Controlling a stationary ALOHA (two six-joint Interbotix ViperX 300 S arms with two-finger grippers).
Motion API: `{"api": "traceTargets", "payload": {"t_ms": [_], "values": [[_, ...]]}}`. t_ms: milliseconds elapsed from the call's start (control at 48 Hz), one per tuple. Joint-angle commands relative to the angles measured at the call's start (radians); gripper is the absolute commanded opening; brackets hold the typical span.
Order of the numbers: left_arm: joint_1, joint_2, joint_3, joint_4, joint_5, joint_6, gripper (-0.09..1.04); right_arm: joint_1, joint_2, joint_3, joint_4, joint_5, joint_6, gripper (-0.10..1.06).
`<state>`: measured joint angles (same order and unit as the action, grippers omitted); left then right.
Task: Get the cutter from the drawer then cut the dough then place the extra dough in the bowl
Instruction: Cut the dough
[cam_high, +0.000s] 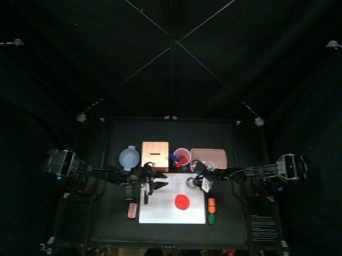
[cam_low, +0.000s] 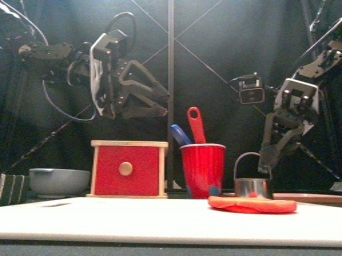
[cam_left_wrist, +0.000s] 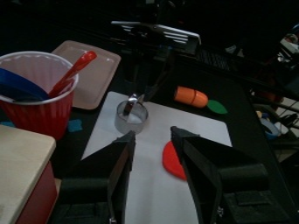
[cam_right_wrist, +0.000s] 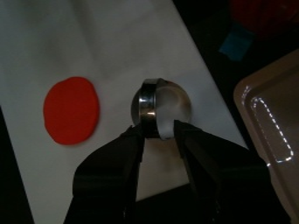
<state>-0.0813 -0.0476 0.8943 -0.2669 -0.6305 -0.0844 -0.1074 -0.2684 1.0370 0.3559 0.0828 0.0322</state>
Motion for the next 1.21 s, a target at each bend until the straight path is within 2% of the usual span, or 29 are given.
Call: {"api": "traceTargets", "payload": {"t_ms": [21,146,354,562,688,812,938,1125,1208], "values": [[0.002,-0.008,-0.023,-0.005,-0.009,0.002,0.78,-0.014,-0.023,-0.008,-0.009,-0.002,-0.003,0.72],[0.002,-0.008,-0.025,-0.005,-0.009,0.003,0.78,-0.015,-0.023,-0.008,-0.018,-0.002,-0.003,0.70],[0.002,-0.008,-0.023,-0.005,-0.009,0.003,0.78,-0.015,-0.023,-0.006,-0.023,0.000,-0.003,0.56],[0.003,-0.008,-0.023,-0.005,-0.009,0.002,0.78,-0.014,-0.034,-0.015,-0.023,0.011,-0.005,0.56],[0.002,-0.006,-0.023,-0.005,-0.009,0.002,0.78,-0.002,-0.061,-0.048,-0.048,0.025,-0.006,0.56],[0.002,-0.006,-0.025,-0.005,-0.009,0.002,0.78,0.054,-0.077,-0.092,-0.067,0.032,-0.006,0.55],[0.002,-0.006,-0.023,-0.005,-0.009,0.002,0.78,0.137,-0.078,-0.146,-0.067,0.038,-0.006,0.55],[0.002,-0.006,-0.021,-0.003,-0.009,0.008,0.78,0.252,-0.067,-0.192,-0.029,0.038,-0.005,0.55],[0.003,-0.006,-0.020,-0.003,-0.009,0.008,0.78,0.281,-0.052,-0.201,-0.008,0.034,-0.005,0.55]]}}
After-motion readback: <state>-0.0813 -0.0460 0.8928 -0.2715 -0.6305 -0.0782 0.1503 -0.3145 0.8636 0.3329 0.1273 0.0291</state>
